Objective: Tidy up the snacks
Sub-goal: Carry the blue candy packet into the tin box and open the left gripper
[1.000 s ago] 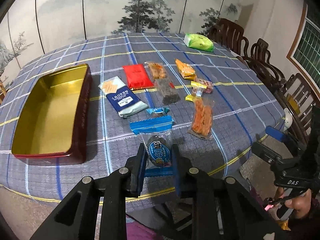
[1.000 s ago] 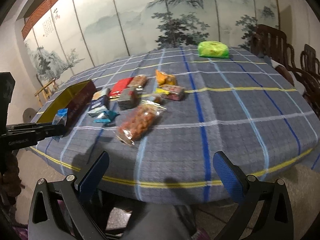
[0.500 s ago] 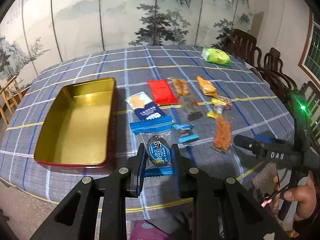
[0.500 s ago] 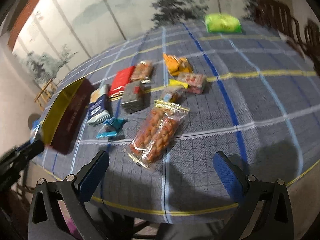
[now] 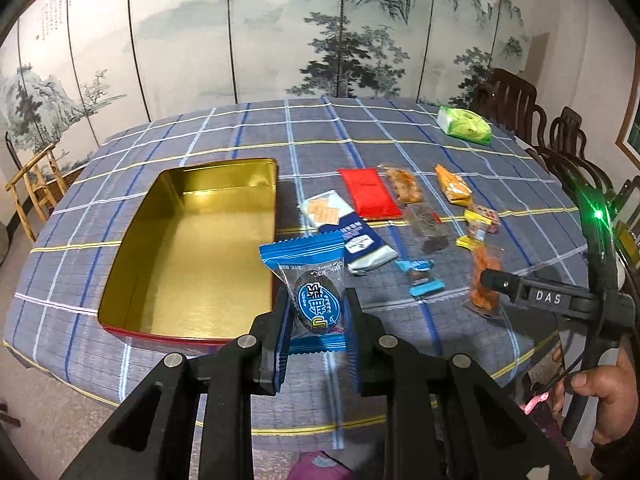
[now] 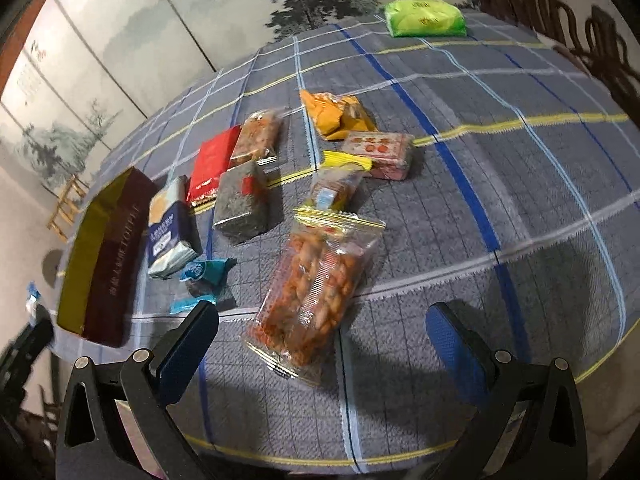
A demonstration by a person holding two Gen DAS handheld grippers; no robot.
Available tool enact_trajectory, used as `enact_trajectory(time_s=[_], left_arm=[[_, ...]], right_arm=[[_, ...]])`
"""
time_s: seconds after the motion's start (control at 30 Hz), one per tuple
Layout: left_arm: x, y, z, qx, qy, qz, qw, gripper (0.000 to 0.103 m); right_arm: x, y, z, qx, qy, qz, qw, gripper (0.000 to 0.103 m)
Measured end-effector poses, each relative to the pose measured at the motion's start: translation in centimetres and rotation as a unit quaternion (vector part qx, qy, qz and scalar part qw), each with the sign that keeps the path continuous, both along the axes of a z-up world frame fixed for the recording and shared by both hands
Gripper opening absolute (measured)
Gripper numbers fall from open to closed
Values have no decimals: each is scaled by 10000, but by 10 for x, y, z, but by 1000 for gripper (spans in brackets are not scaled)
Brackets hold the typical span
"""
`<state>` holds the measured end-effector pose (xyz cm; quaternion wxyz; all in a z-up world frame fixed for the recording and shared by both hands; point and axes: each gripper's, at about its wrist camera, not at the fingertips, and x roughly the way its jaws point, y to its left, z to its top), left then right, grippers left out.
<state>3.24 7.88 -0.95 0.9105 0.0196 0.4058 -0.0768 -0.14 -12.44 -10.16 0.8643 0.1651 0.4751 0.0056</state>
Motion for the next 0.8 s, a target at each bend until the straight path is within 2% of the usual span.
enact_trajectory(time_s=[0.23,0.37,0.47,0.57,0.67,0.7,0.8], left_arm=[[33,27,0,220,25,190,9996,21],[76,52,-6,352,210,306,9987,21],[113,65,-20,549,500,405,9964,22],[143,73,-36,933,669,530,9920,28],[158,76,-47,1345,660,724,9861,51],[158,75,-47,1428,623,777,9847,53],[148,76,-43,1339,512,813,9863,58]], right_arm=[[11,10,-13,-210,205,25,9996,103],[15,17,-15,-416,177,83,9989,103],[19,20,-16,-539,156,117,9984,103],[23,21,-16,-635,147,132,9978,102],[24,23,-16,-763,111,161,9969,99],[24,23,-16,-777,97,172,9968,98],[24,21,-15,-737,74,180,9971,96]])
